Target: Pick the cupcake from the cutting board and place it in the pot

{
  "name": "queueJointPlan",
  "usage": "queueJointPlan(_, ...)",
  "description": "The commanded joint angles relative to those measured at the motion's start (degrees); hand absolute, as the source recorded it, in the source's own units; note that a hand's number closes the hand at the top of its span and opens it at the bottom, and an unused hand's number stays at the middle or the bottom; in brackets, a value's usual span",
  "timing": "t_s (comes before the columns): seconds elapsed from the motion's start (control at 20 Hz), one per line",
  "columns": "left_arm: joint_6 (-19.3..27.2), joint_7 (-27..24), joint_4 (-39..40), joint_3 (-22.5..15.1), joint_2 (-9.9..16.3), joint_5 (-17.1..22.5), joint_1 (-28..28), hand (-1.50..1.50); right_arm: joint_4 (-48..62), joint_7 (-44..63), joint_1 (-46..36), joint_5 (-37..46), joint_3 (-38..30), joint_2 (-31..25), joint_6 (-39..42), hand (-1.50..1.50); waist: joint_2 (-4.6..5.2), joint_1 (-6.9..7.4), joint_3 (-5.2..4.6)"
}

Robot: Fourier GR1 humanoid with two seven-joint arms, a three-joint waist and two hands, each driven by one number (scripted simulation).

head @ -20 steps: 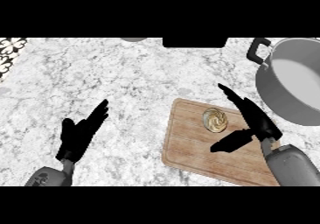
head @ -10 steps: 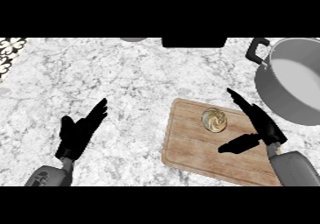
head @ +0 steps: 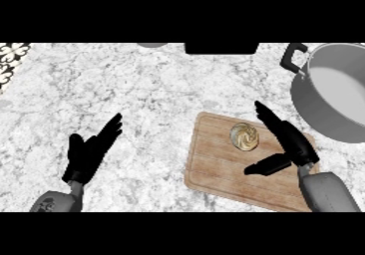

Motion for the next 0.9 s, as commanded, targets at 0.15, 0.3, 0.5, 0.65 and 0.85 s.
queueJointPlan(0.15, 0.06, -0.29, -5.28, -0.58, -1.68, -3.29, 5.48, 0.0, 11.59, -4.54, -3.59, -1.41, -4.01, 2.98, 3.24, -1.5, -0.01, 0.32, 0.01)
queueJointPlan(0.3, -4.07, -1.37, 5.08, 3.94, -1.37, -1.19, -3.29, 0.0, 19.76, -9.38, -6.08, -0.42, -4.19, 6.11, 2.79, -1.5, 0.15, 0.13, 0.01)
queueJointPlan(0.5, -4.49, 2.97, -5.3, 3.53, -0.23, -1.54, 3.1, 0.0, 24.62, -13.58, -8.14, 2.6, -4.29, 6.99, 1.89, 1.5, 0.02, 0.43, 0.02)
queueJointPlan(0.65, -1.14, 0.46, -0.25, 2.14, -4.13, -4.83, 0.41, 0.0, 26.16, -22.48, -6.38, 8.51, -1.24, 5.96, 0.08, 1.5, 0.08, 0.24, 0.02)
queueJointPlan(0.85, -3.1, 1.5, 2.15, 3.77, -2.98, -3.62, -2.73, 0.0, 32.86, -26.98, -8.12, 6.06, -3.91, 8.07, 0.73, 1.5, 0.33, 0.47, 0.05)
